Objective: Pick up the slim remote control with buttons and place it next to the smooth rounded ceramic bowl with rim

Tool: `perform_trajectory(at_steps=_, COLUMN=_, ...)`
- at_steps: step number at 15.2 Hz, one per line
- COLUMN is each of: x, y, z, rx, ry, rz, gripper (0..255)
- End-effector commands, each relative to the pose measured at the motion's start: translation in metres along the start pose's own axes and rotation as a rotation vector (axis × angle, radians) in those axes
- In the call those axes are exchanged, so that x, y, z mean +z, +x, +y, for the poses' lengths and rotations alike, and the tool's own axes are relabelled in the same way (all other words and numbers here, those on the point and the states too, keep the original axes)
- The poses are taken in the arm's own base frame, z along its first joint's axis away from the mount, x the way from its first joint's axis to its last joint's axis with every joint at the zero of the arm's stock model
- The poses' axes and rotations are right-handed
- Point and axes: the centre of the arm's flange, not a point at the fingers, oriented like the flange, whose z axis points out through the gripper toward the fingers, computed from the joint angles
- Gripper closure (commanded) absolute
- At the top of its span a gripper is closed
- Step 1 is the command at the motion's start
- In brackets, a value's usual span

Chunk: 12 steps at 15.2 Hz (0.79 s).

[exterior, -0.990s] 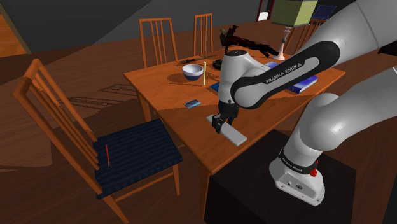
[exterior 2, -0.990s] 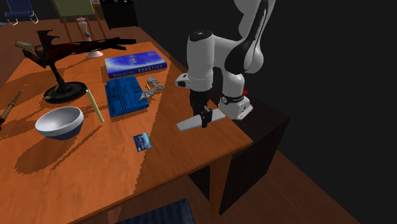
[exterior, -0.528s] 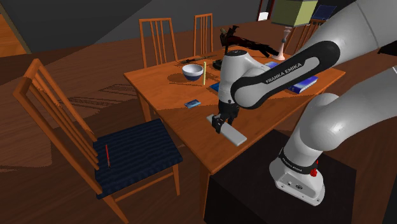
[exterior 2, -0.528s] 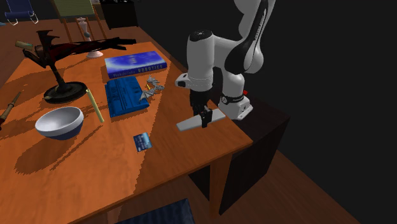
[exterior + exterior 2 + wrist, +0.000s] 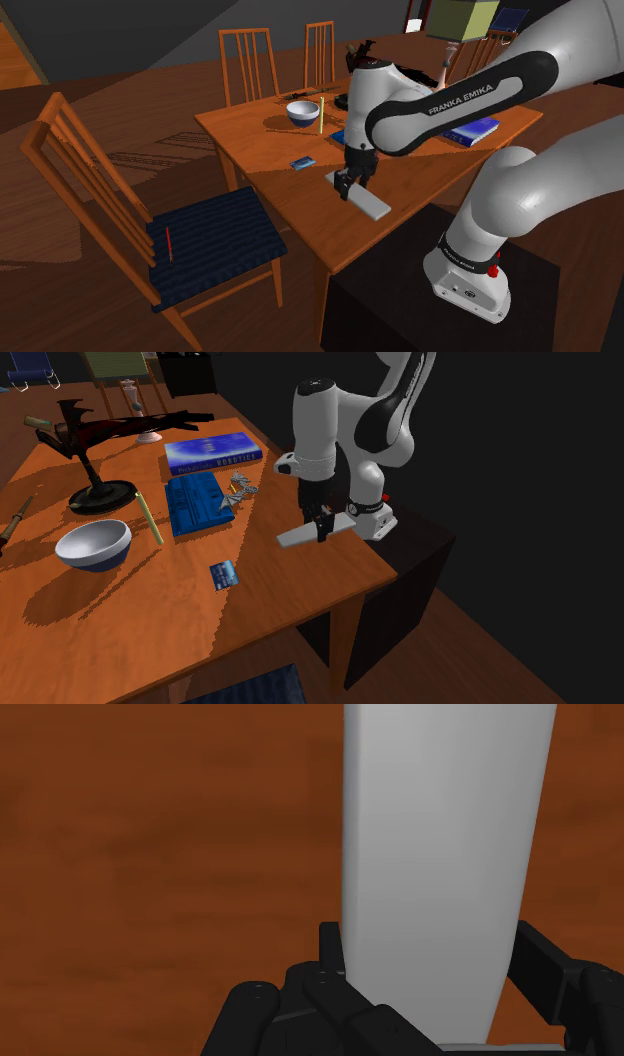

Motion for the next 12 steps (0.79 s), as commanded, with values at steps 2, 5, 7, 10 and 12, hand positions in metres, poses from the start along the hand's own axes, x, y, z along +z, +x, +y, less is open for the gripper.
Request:
perform_trajectory(at_steps=2, x=-0.016, y=0.0, z=0.001, rx=0.0, ry=0.0, rz=0.0, gripper=255)
perform_trajectory(at_steps=5, x=-0.032, y=-0.001, z=0.001, rx=0.0, ry=0.0, rz=0.0, gripper=255)
perform_trajectory(at_steps=7, x=-0.043, y=-0.001, z=0.001, rx=0.0, ry=0.0, rz=0.0, gripper=255)
perform_trajectory(at_steps=10, x=-0.059, y=-0.001, z=0.001, rx=0.0, ry=0.0, rz=0.0, gripper=255)
perform_trajectory(at_steps=12, x=-0.069, y=-0.001, z=0.001, rx=0.0, ry=0.0, rz=0.0, gripper=255)
